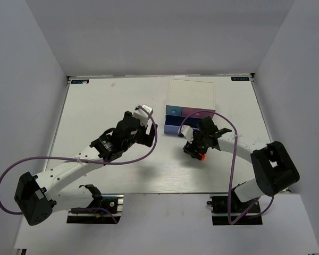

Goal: Sort the stationery into containers
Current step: Pick up the pen from the center of the board, then place the pen in the drawer.

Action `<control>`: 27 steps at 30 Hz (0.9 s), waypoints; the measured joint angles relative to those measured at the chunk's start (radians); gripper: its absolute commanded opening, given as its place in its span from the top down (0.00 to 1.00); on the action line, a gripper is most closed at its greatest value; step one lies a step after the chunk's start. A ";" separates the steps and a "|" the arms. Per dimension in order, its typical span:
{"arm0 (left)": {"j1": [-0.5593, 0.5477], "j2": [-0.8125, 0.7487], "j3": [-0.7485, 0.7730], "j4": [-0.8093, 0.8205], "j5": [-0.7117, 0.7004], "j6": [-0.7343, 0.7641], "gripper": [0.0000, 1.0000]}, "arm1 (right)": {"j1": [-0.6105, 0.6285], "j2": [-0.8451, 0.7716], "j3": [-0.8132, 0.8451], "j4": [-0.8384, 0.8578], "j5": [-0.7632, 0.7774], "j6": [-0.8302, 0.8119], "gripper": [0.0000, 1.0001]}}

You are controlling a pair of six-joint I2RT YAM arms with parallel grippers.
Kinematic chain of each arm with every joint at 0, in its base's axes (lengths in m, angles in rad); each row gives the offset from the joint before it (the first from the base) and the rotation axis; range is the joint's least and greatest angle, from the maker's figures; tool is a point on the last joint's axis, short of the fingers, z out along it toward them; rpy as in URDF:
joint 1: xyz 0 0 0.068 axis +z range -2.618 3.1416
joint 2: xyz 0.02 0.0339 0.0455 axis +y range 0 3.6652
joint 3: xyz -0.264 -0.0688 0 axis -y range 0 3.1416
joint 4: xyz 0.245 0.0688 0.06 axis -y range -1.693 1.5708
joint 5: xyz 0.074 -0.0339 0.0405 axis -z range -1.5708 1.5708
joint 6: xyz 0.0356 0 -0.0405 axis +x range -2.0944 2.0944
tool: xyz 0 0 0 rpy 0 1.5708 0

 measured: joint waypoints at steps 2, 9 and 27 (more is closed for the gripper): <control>0.000 -0.001 0.000 0.000 0.000 0.000 0.00 | 0.005 0.009 0.010 -0.017 -0.006 -0.012 0.54; 0.000 -0.002 0.000 0.000 0.000 0.000 0.00 | 0.024 0.014 0.062 -0.100 -0.053 -0.054 0.87; 0.000 0.003 0.000 0.008 -0.002 0.002 0.00 | 0.052 -0.174 0.252 0.011 0.018 -0.195 0.84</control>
